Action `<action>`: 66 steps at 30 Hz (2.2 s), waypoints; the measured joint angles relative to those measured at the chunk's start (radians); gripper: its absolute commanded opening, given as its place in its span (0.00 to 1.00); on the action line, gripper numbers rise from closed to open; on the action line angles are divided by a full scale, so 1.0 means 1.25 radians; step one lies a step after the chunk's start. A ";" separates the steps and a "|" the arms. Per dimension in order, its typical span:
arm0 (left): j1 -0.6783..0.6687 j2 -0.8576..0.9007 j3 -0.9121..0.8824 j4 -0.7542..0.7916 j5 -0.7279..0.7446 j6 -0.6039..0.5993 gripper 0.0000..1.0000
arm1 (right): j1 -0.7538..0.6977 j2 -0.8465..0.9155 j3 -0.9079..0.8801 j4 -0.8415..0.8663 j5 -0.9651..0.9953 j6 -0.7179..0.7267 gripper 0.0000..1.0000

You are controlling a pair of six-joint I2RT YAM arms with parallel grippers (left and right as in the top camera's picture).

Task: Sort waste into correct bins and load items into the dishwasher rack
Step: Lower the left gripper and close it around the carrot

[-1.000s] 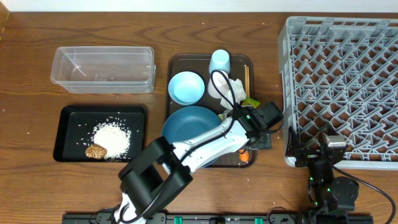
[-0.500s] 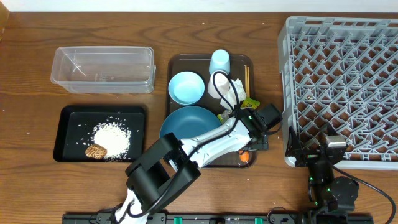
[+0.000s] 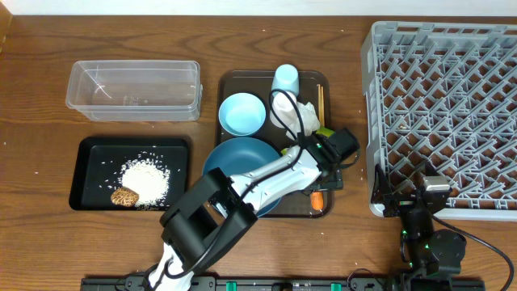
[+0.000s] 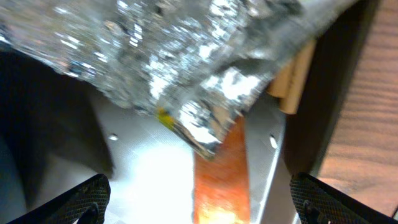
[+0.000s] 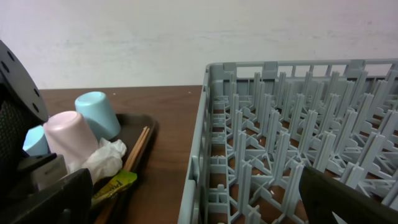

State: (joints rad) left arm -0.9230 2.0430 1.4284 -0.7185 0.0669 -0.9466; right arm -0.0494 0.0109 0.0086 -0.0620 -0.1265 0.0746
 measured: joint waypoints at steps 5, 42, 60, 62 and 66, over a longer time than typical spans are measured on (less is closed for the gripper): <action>0.011 0.000 0.000 -0.009 0.001 0.000 0.93 | 0.000 0.000 0.000 0.000 0.000 0.000 0.99; -0.013 0.016 -0.001 0.016 0.013 -0.017 0.50 | 0.000 0.000 0.000 0.000 0.000 0.000 0.99; -0.014 0.013 -0.001 0.005 0.015 -0.015 0.12 | 0.000 0.000 0.000 0.000 0.000 0.000 0.99; -0.014 0.012 -0.001 -0.001 0.016 -0.015 0.12 | 0.000 0.000 0.000 0.000 0.000 0.000 0.99; -0.018 -0.005 -0.001 -0.013 0.016 -0.015 0.12 | 0.000 0.000 0.000 0.000 0.000 0.000 0.99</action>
State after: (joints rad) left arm -0.9451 2.0373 1.4273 -0.7349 0.0868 -0.9657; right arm -0.0494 0.0109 0.0086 -0.0620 -0.1265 0.0746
